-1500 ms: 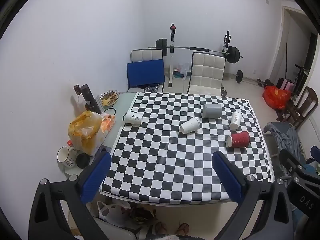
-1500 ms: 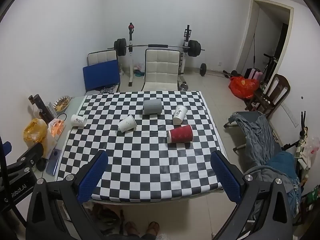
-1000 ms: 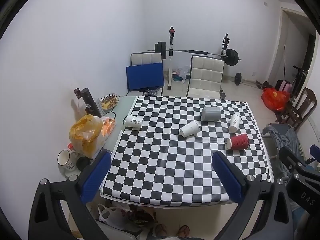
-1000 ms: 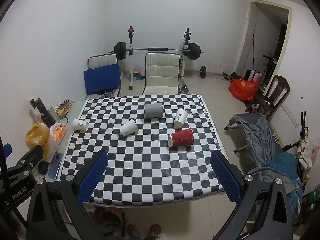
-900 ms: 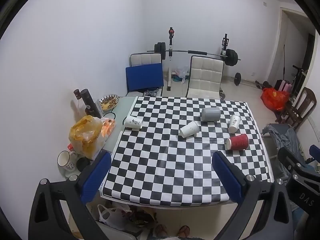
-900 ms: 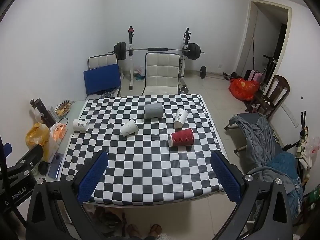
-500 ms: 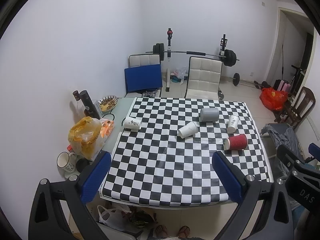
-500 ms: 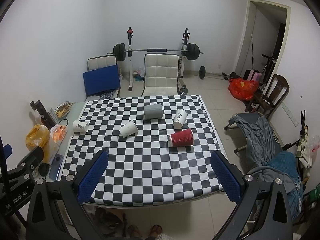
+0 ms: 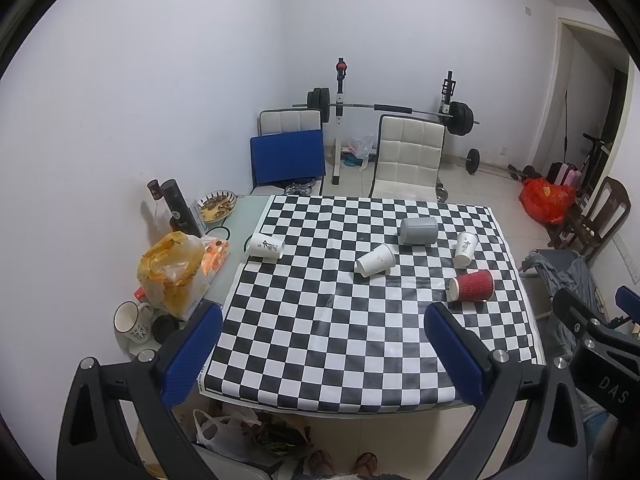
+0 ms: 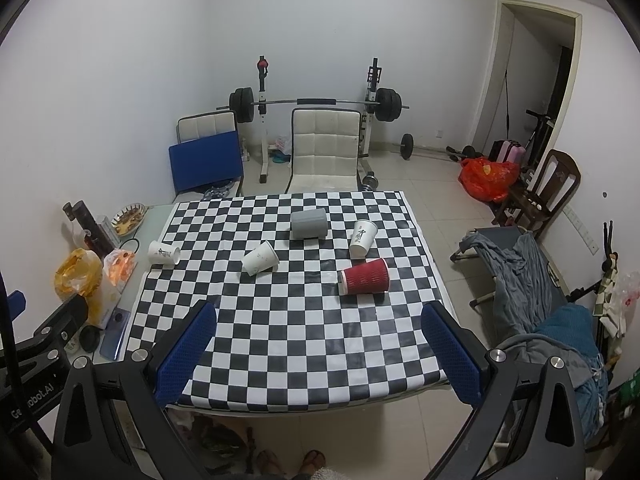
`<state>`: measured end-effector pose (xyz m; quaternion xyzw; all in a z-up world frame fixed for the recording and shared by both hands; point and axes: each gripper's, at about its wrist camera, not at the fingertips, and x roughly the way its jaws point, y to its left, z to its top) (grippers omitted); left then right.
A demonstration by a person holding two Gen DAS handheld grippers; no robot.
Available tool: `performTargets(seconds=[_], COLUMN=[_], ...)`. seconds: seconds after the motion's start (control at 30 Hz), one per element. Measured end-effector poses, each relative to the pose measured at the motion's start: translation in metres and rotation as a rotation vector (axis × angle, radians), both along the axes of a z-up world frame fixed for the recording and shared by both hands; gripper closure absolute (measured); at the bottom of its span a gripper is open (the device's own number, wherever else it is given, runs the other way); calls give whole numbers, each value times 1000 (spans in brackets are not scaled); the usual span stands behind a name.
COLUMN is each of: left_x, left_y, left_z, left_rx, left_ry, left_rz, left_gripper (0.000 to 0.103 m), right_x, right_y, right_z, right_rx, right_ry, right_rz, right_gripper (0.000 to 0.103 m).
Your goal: Flip cup upright
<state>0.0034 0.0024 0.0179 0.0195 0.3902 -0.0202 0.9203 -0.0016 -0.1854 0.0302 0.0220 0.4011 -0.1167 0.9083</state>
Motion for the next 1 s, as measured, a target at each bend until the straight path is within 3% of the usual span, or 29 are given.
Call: performTargets(seconds=[1.0], left_x=[-2], left_y=[-2], left_z=[8], left_rx=[-7], left_ry=[-10], left_rz=[1], left_gripper=[0], right_x=[-3], right_y=[-1], right_z=[2], right_rx=[5], right_ry=[-8], right_rz=[0], right_gripper=[0])
